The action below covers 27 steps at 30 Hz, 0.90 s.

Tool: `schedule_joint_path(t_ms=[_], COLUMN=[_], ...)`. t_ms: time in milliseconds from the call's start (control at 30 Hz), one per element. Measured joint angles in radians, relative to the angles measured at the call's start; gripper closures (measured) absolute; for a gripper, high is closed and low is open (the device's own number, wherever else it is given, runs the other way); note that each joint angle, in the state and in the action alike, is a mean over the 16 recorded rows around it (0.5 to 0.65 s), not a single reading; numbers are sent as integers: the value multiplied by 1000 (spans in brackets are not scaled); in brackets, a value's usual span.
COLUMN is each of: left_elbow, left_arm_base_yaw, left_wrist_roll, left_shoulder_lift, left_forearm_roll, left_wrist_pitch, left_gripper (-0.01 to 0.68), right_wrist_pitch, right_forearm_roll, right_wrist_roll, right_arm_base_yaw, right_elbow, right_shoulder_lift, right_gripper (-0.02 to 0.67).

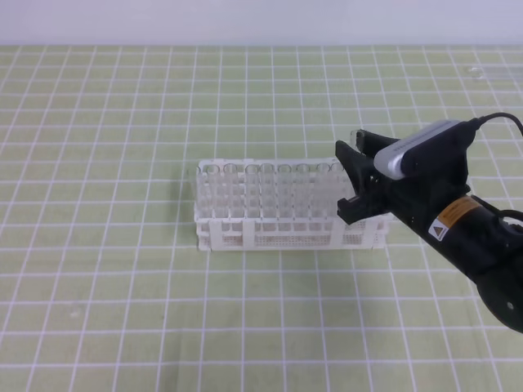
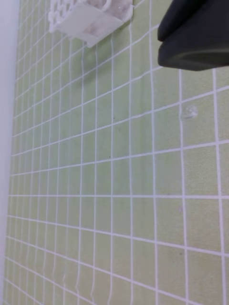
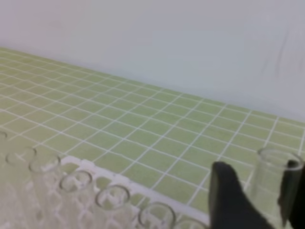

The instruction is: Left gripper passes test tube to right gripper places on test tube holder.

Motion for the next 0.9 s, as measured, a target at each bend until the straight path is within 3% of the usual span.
schedule_joint_path(t_ms=[267, 500, 667, 900], left_elbow=[-2, -4, -4, -1], left_arm_base_yaw=[0, 0, 0, 0], left_wrist_roll=[0, 1, 1, 0], left_shoulder_lift=[4, 7, 7, 0], left_forearm_roll=[-1, -2, -2, 0], left_wrist_pitch=[3, 4, 4, 0], left_gripper=[675, 675, 675, 675], right_wrist_pitch=[12, 17, 41, 193], right_forearm_roll=[2, 2, -14, -119], right_wrist_roll=[0, 0, 0, 2], right_arm_base_yaw=[-1, -1, -1, -1], right_elbow=[0, 2, 3, 5], right_shoulder_lift=[-1, -42, -134, -369], right_gripper=[297, 266, 314, 473])
